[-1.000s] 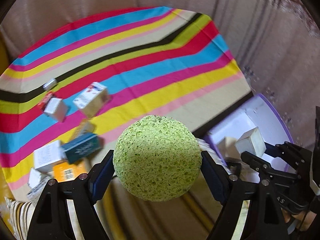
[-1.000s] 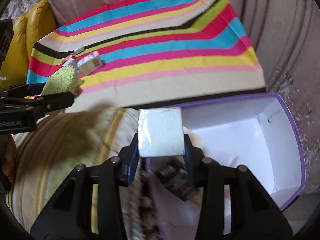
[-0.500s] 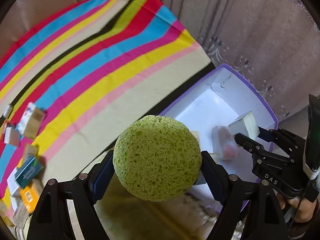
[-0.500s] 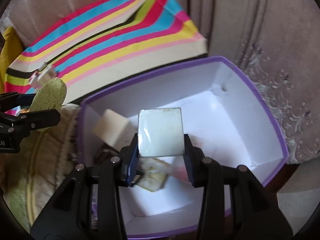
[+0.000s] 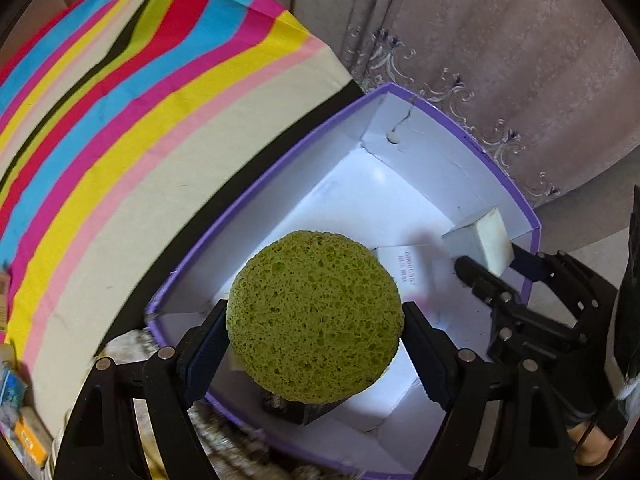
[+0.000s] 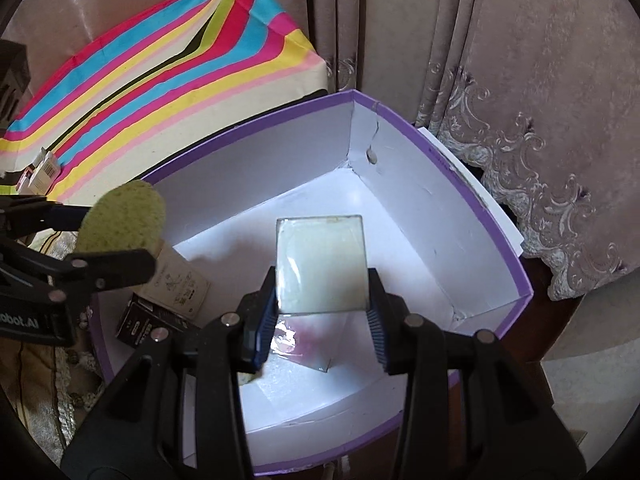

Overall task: Organize objects
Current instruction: 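Carry the sponge and white box into the purple-rimmed box and open both grippers, then move both grippers back over the remaining boxes on the table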

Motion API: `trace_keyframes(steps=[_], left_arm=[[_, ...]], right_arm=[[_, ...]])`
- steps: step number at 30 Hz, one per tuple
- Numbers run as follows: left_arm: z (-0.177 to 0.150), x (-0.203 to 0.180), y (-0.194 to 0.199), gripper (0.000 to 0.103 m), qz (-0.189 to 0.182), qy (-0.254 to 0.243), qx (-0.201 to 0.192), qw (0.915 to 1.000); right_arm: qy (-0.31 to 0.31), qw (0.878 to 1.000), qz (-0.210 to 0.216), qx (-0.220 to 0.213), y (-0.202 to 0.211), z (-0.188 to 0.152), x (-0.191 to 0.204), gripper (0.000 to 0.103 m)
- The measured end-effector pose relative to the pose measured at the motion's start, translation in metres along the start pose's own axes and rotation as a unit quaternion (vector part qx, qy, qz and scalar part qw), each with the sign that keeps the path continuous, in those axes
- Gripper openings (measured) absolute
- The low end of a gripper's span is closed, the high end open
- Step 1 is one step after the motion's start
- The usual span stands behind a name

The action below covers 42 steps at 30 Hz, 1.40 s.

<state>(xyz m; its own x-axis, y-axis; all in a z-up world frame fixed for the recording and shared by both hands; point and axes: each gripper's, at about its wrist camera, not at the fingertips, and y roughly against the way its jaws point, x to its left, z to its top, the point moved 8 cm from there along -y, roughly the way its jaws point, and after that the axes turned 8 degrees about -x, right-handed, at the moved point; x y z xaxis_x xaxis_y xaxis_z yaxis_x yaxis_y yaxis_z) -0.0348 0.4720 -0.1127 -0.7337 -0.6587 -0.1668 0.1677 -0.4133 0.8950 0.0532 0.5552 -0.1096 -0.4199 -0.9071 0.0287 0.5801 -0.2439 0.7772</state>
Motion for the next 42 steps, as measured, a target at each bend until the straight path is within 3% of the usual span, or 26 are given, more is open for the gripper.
trace_keyframes(steps=[4,6,8,15,22,35,42], left_arm=[[0.000,-0.001,-0.006,0.087,-0.025,0.022,0.007,0.9994],[0.000,0.001,-0.005,0.089,-0.031,0.030,0.007,0.9990],[0.001,0.003,-0.003,0.091,-0.031,0.034,0.002,0.9989],[-0.003,0.018,0.024,0.092,-0.016,0.041,-0.023,0.9988],[-0.022,0.064,0.056,0.092,0.033,0.077,-0.046,0.9954],[-0.069,0.143,0.125,0.092,0.085,0.159,-0.101,0.9784],[-0.114,0.192,0.163,0.092,0.116,0.214,-0.117,0.9629]], right_arm=[[-0.008,1.000,0.005,0.002,-0.002,-0.001,0.000,0.052],[-0.015,1.000,0.006,0.000,-0.002,0.000,-0.001,0.070],[-0.019,1.000,0.008,-0.001,-0.002,0.000,-0.001,0.075],[-0.008,1.000,0.028,-0.001,0.001,0.001,0.015,0.076],[0.014,0.998,0.064,0.003,0.005,0.003,0.049,0.076],[0.081,0.988,0.129,-0.002,0.026,0.005,0.127,0.080],[0.114,0.981,0.158,-0.004,0.038,0.002,0.161,0.082]])
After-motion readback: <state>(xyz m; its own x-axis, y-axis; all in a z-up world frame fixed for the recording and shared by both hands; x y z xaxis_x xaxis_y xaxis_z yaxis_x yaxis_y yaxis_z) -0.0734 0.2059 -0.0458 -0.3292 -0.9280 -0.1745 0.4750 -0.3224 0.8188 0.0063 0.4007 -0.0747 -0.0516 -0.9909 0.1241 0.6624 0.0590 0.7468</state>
